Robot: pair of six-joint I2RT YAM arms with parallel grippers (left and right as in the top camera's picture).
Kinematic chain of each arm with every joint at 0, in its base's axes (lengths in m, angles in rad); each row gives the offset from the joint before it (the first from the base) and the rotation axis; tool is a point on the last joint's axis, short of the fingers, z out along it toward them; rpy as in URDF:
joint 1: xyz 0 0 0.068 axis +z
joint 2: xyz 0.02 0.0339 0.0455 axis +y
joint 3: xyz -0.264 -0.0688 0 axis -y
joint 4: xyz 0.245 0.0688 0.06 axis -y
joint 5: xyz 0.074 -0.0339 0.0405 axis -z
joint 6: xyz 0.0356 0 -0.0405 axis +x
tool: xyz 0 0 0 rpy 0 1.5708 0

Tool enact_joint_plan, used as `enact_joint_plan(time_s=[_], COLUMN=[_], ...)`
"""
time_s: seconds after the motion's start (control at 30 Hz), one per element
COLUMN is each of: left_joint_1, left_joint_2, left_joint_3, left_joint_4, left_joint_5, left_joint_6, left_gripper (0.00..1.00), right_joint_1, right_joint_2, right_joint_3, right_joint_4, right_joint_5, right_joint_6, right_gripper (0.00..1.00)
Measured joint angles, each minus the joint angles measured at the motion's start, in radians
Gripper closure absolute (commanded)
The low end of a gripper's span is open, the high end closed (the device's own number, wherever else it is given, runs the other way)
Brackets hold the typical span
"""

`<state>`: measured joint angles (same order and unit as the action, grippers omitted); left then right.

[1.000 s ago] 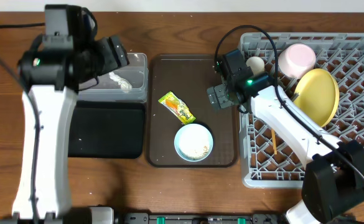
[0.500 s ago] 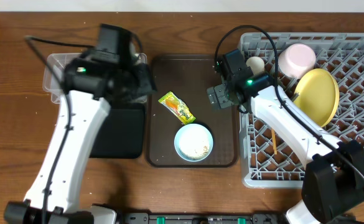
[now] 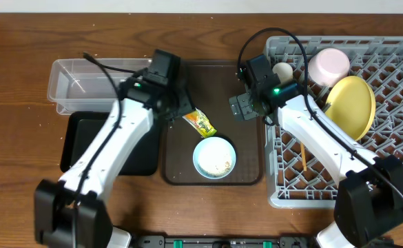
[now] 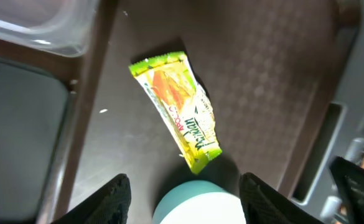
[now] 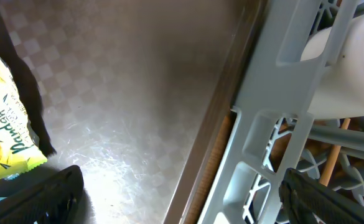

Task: Sort waste into correct bins and load items into the dishwasher rack
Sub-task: 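Move the left gripper back to the yellow snack wrapper, then grasp the yellow snack wrapper with the left gripper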

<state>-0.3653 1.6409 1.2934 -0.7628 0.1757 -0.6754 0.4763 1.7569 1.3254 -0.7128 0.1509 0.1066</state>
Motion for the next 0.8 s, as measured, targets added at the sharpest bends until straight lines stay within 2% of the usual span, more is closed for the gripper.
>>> enact_joint_plan(time_s=[0.4, 0.8], left_joint_1=[-0.072, -0.079], left_joint_2=[0.206, 0.311], left_joint_3=[-0.005, -0.005], left_joint_4=[0.103, 0.121], left_joint_5=[-0.056, -0.064], left_joint_6=[-0.054, -0.058], left_gripper=[0.41, 0.41], right_joint_1=[0.0, 0.0], right_joint_2=[0.0, 0.0], right_joint_3=[0.0, 0.0], right_joint_4=[0.0, 0.0], right_joint_5=[0.0, 0.0], right_joint_6=[0.0, 0.0], right_gripper=[0.01, 0.01])
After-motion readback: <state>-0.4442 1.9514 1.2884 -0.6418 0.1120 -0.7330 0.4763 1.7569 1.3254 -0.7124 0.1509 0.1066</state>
